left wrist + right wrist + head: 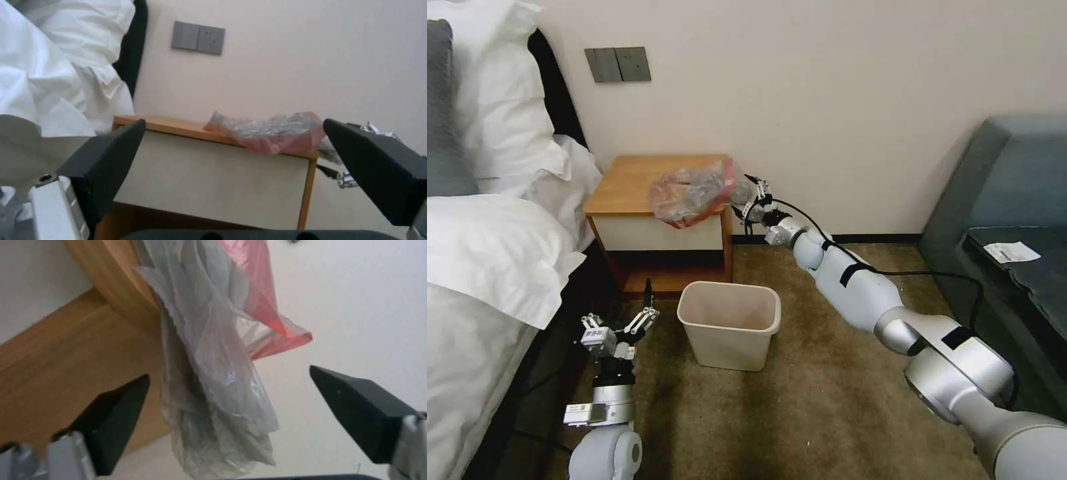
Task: Pick up the garbage bag from the table and place it over the trash can.
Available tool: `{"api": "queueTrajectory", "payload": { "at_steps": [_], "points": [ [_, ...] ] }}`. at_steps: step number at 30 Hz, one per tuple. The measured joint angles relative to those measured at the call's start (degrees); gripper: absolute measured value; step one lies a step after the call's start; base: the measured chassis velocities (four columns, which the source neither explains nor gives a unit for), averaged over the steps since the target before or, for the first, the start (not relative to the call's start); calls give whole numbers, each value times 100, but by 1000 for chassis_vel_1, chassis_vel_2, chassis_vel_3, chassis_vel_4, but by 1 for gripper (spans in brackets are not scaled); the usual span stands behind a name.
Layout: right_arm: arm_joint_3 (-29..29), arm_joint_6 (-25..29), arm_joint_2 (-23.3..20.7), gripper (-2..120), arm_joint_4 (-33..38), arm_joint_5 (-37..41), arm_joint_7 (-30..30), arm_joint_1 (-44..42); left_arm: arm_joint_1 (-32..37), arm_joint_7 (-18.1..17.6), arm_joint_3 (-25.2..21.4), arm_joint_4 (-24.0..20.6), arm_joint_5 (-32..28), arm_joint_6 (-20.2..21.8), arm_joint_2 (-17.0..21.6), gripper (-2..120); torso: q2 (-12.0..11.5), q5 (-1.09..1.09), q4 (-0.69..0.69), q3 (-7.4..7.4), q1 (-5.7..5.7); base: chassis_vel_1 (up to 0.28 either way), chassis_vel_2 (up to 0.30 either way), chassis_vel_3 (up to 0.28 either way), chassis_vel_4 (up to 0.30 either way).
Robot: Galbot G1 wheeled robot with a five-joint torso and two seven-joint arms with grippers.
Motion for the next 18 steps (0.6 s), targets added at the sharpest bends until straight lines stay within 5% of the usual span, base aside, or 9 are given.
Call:
{"api": "queueTrajectory", "payload": {
  "at_steps": [18],
  "points": [
    [37, 38, 49, 37, -134, 29, -2, 2, 16, -28, 25, -49, 27, 0, -46, 99, 0, 0, 0, 0, 0, 0, 0, 0, 0]
  ]
}}
